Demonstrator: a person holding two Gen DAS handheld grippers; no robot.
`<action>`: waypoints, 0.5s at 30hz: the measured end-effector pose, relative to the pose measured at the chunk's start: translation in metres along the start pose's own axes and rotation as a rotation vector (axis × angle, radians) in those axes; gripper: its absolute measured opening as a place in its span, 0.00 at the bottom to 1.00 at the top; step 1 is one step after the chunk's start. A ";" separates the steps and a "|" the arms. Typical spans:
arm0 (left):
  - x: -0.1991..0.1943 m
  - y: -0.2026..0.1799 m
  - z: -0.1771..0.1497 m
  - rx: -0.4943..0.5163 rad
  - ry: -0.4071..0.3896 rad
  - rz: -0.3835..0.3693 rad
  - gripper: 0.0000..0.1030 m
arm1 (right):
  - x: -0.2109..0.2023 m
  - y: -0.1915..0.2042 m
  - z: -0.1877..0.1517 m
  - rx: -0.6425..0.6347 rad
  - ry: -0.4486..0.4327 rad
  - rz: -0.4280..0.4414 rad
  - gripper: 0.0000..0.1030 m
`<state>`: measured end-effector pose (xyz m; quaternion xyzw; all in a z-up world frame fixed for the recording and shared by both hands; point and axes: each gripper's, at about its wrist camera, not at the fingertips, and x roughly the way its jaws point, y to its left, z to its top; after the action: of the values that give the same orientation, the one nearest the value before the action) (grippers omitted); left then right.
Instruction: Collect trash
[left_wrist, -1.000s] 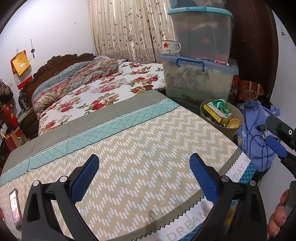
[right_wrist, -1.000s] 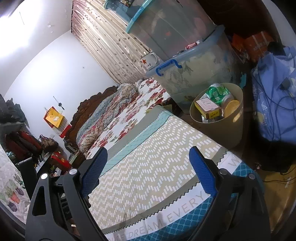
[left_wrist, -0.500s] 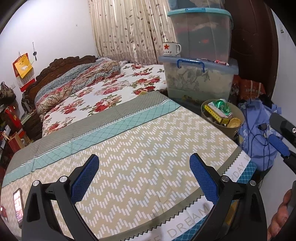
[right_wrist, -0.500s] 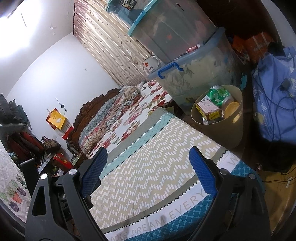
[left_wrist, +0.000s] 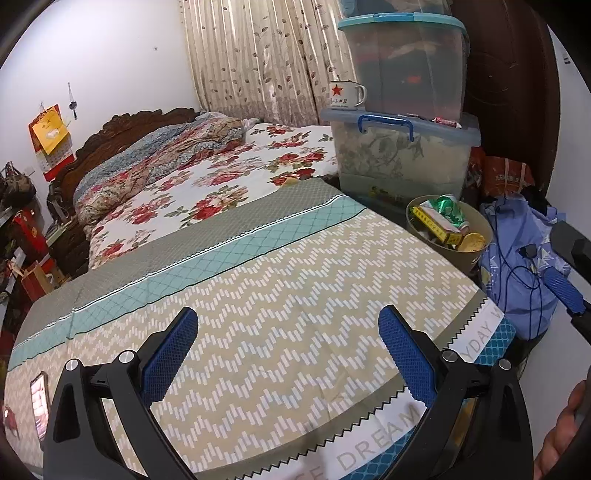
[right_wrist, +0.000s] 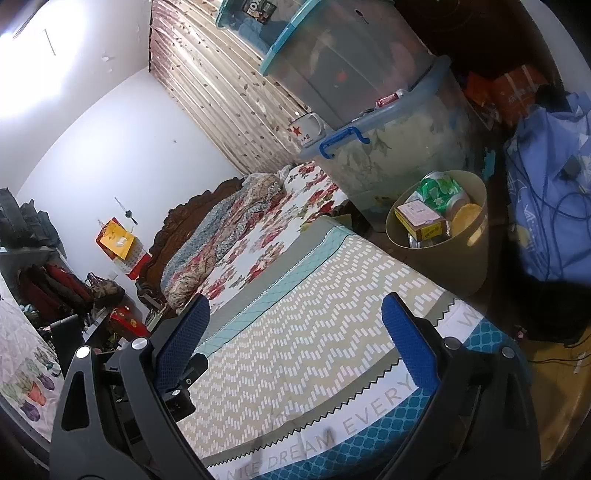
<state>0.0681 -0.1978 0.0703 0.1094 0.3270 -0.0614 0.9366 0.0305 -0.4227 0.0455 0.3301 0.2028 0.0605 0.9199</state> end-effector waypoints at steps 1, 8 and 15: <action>-0.001 0.000 0.000 0.000 -0.003 -0.001 0.92 | 0.000 0.001 0.000 -0.002 0.000 0.002 0.91; -0.006 0.001 0.001 -0.003 -0.014 0.017 0.92 | -0.005 0.008 -0.001 -0.025 -0.012 0.010 0.91; -0.008 -0.001 0.001 0.003 -0.021 0.032 0.92 | -0.006 0.009 -0.001 -0.031 -0.017 0.012 0.91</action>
<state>0.0626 -0.1986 0.0763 0.1154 0.3153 -0.0482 0.9407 0.0252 -0.4166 0.0524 0.3174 0.1919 0.0661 0.9263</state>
